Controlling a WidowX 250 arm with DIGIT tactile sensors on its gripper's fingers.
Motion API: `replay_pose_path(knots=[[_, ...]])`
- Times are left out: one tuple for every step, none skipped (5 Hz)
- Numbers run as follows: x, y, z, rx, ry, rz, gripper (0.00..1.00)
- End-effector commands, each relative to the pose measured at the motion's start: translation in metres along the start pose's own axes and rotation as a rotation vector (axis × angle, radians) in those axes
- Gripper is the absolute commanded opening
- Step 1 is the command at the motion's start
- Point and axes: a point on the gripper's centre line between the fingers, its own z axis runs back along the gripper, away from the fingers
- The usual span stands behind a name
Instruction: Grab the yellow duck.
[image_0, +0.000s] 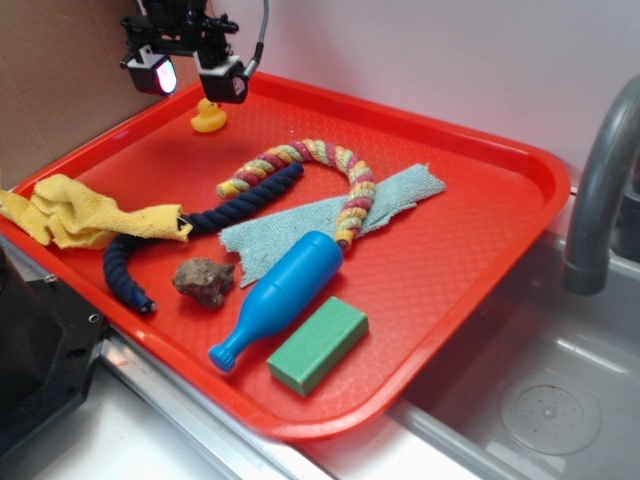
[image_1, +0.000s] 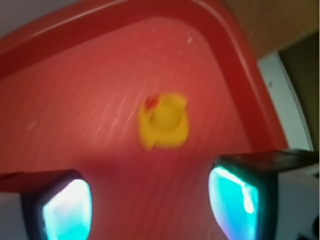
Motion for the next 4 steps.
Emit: replay_pose_path(knots=[[0.017, 0.017, -0.022, 0.014, -0.018, -0.027, 1.0], [0.028, -0.003, -0.032, 0.028, -0.006, -0.131, 1.0], [0.029, -0.019, -0.032, 0.009, -0.025, -0.173, 0.0], [0.014, -0.019, -0.003, -0.002, -0.021, -0.165, 0.0]])
